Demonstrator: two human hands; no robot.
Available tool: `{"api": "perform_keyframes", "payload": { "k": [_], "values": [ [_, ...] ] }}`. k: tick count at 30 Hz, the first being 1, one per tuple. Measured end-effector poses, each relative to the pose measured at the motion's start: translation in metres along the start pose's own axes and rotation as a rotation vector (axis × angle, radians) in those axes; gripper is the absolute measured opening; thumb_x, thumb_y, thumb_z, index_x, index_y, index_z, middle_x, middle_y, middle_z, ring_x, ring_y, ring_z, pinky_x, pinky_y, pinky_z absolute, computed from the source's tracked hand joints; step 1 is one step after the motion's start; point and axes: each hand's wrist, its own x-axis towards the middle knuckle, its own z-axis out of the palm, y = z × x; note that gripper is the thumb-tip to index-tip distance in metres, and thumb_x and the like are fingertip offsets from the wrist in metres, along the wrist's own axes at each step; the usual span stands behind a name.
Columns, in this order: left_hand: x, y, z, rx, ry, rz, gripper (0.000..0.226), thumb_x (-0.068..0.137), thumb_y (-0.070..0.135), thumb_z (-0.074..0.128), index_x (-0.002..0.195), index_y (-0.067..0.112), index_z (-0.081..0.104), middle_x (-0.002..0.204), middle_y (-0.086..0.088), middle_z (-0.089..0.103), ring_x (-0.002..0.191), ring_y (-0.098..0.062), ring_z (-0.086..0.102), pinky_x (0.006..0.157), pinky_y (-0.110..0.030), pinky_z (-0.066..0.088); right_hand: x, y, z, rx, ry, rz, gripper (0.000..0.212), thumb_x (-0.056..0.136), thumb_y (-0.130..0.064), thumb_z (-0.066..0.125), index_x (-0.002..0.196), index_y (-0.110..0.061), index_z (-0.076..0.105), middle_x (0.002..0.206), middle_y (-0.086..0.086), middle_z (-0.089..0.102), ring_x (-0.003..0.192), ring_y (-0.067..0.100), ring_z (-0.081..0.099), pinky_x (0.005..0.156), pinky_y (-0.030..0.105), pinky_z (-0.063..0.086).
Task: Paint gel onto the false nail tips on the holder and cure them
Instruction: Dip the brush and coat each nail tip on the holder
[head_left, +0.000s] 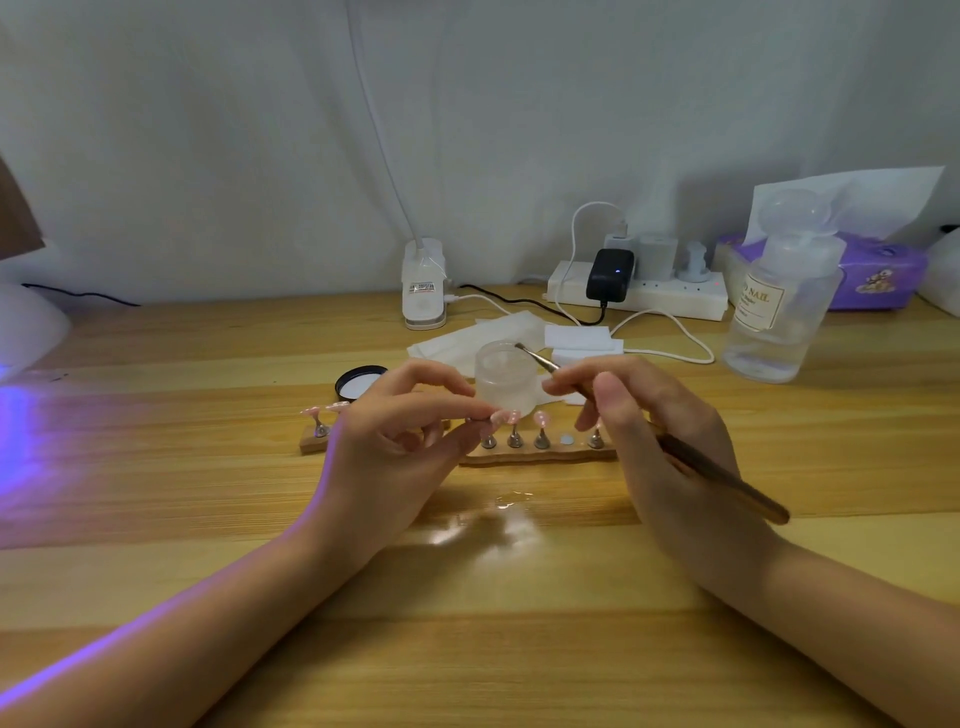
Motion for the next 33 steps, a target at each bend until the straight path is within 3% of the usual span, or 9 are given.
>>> {"api": "perform_keyframes", "payload": {
  "k": [5,9,11,14,20,23,27,30,33],
  "values": [
    [0.001,0.003,0.001,-0.009,-0.060,0.086,0.022,0.076,0.016,0.071,0.097,0.013,0.066,0.080,0.000,0.068,0.063,-0.014,0.057,0.048,-0.020,0.040,0.001,-0.003,0.000,-0.008,-0.030,-0.079,0.026,0.091,-0.041,0.032,0.101,-0.030,0.054,0.085,-0.012,0.068,0.073,0.000,0.062,0.070,0.010,0.044],
    [0.000,0.003,0.000,-0.034,-0.078,0.065,0.024,0.075,0.020,0.069,0.097,0.012,0.066,0.083,0.005,0.072,0.063,-0.018,0.062,0.044,-0.022,0.039,0.000,0.000,0.004,-0.225,-0.101,-0.157,0.031,0.080,-0.043,0.057,0.103,-0.023,0.058,0.093,-0.005,0.066,0.084,0.002,0.059,0.077,0.029,0.048],
    [0.000,0.003,0.000,-0.029,-0.120,0.090,0.023,0.075,0.017,0.066,0.098,0.011,0.066,0.086,0.005,0.072,0.068,-0.006,0.064,0.047,-0.019,0.040,-0.001,0.002,0.005,-0.268,-0.136,-0.194,0.036,0.076,-0.039,0.062,0.105,-0.019,0.059,0.097,-0.003,0.066,0.087,0.004,0.058,0.082,0.031,0.044],
    [-0.001,0.001,0.000,-0.003,-0.158,0.110,0.022,0.076,0.018,0.064,0.098,0.014,0.065,0.089,0.009,0.070,0.070,0.010,0.059,0.055,-0.030,0.045,-0.001,0.005,0.006,-0.279,-0.143,-0.224,0.031,0.077,-0.037,0.063,0.102,-0.019,0.060,0.096,-0.008,0.065,0.088,-0.001,0.056,0.083,0.028,0.043],
    [-0.001,0.001,-0.001,0.005,-0.193,0.120,0.024,0.076,0.021,0.063,0.099,0.017,0.064,0.090,0.014,0.067,0.067,0.012,0.056,0.054,-0.028,0.044,0.000,0.007,0.006,-0.239,-0.131,-0.238,0.029,0.078,-0.036,0.063,0.097,-0.015,0.061,0.090,-0.006,0.064,0.084,0.002,0.057,0.075,0.033,0.051],
    [-0.001,0.002,0.000,-0.019,-0.211,0.097,0.026,0.077,0.022,0.063,0.102,0.015,0.064,0.095,0.015,0.065,0.070,0.009,0.058,0.046,-0.021,0.041,0.000,0.006,0.006,-0.242,-0.131,-0.248,0.026,0.078,-0.034,0.062,0.094,-0.014,0.062,0.090,-0.011,0.062,0.085,0.001,0.057,0.078,0.029,0.049],
    [-0.002,0.003,0.000,0.000,-0.195,0.081,0.028,0.076,0.020,0.067,0.102,0.011,0.065,0.092,0.008,0.070,0.071,0.008,0.059,0.055,-0.009,0.040,0.001,0.005,0.005,-0.222,-0.101,-0.236,0.025,0.077,-0.033,0.062,0.094,-0.015,0.060,0.087,-0.011,0.061,0.084,0.001,0.056,0.078,0.020,0.046],
    [-0.003,0.005,-0.003,-0.017,-0.150,0.004,0.024,0.077,0.027,0.067,0.097,0.014,0.070,0.089,0.007,0.070,0.061,-0.008,0.057,0.043,-0.025,0.042,0.004,0.006,-0.001,-0.177,-0.054,-0.184,0.022,0.077,-0.031,0.063,0.095,-0.022,0.054,0.088,-0.017,0.058,0.085,-0.004,0.055,0.080,0.010,0.042],
    [-0.005,0.006,-0.004,-0.005,-0.115,-0.054,0.024,0.078,0.033,0.063,0.091,0.015,0.070,0.084,0.011,0.067,0.062,-0.011,0.056,0.045,-0.036,0.044,0.009,0.011,-0.011,-0.183,-0.032,-0.088,0.024,0.076,-0.026,0.070,0.094,-0.022,0.054,0.089,-0.018,0.057,0.087,-0.007,0.054,0.079,0.009,0.042]
  ]
}}
